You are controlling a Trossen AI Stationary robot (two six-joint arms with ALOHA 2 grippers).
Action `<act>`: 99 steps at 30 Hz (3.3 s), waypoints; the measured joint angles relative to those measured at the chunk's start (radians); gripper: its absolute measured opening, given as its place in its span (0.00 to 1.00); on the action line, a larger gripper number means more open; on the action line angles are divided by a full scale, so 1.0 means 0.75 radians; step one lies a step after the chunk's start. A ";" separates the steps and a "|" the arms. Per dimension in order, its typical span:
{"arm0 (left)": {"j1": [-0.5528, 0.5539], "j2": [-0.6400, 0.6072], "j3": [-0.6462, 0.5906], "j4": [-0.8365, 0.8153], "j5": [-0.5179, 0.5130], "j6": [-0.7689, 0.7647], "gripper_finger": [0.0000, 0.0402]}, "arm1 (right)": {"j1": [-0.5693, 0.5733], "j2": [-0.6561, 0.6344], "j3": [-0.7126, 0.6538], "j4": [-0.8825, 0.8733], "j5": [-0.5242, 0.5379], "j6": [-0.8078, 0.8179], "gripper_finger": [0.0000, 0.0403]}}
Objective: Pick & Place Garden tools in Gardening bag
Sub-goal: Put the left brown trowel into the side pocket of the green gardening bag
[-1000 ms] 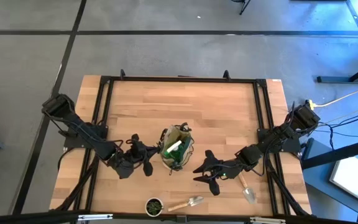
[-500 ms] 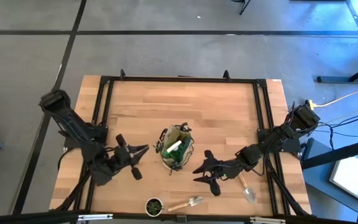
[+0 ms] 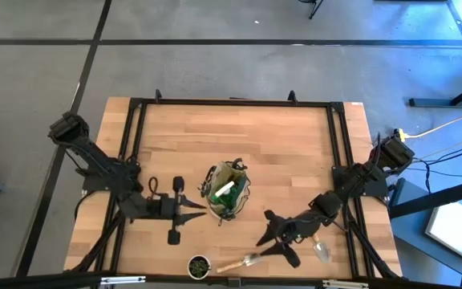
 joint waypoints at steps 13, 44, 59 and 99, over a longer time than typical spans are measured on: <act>0.160 -0.009 0.001 0.234 0.228 0.010 0.14 | 0.258 0.000 0.000 -0.025 0.300 0.295 0.39; 0.166 -0.007 0.001 0.153 0.222 -0.071 0.12 | 0.295 -0.063 0.134 -0.965 -0.255 1.503 0.25; 0.162 -0.006 0.000 0.050 0.243 -0.224 0.11 | 0.288 -0.150 0.549 -2.227 -0.247 1.469 0.21; 0.117 -0.007 0.000 -0.008 0.289 -0.346 0.09 | 0.137 0.362 0.552 -0.704 0.307 -0.633 0.64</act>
